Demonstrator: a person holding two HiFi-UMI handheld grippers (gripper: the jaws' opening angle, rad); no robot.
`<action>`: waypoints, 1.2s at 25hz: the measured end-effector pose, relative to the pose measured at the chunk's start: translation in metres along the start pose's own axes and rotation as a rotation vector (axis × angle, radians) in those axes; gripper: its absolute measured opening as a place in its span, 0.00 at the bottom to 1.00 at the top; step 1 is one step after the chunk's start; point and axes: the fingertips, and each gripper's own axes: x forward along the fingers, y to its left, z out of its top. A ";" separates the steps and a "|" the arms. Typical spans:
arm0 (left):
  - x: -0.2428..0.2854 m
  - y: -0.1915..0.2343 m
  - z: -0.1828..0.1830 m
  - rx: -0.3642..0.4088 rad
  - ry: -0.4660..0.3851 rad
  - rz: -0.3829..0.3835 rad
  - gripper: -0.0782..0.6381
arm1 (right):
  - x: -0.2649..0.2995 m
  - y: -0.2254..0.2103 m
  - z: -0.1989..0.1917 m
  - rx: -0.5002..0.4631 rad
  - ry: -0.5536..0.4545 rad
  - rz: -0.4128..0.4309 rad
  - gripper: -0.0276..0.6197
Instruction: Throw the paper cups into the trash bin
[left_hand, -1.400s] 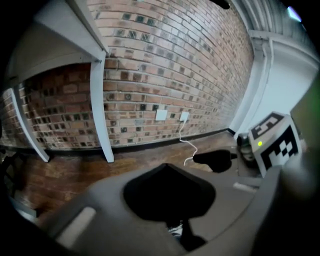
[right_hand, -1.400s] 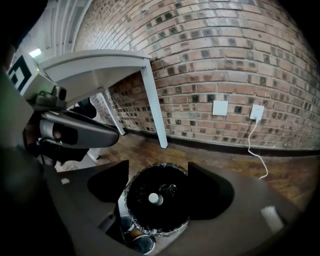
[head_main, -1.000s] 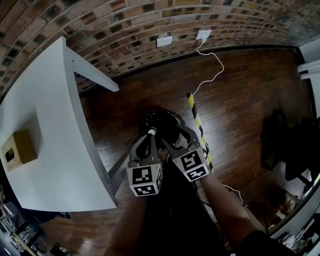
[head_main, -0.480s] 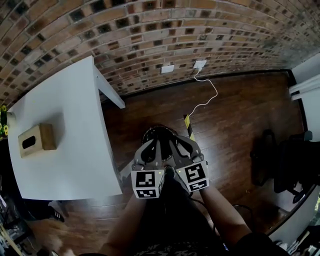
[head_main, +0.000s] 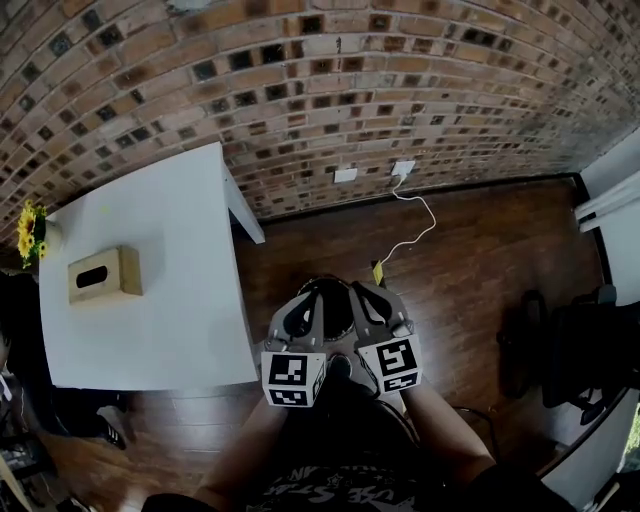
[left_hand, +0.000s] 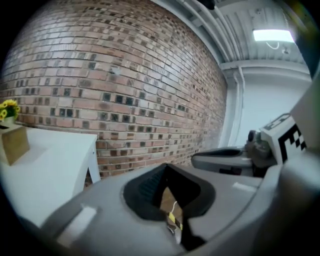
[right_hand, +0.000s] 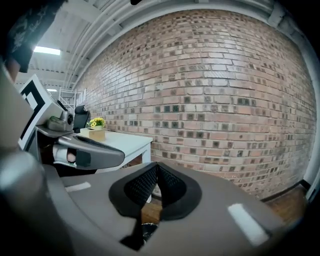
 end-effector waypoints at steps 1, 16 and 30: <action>-0.004 0.000 0.004 -0.009 -0.008 0.002 0.12 | -0.001 0.000 0.005 -0.003 -0.009 0.000 0.06; -0.038 -0.007 0.068 0.040 -0.152 -0.029 0.12 | -0.029 0.006 0.043 -0.001 -0.089 -0.020 0.05; -0.056 -0.008 0.070 0.044 -0.159 -0.041 0.12 | -0.036 0.019 0.073 -0.098 -0.134 -0.014 0.05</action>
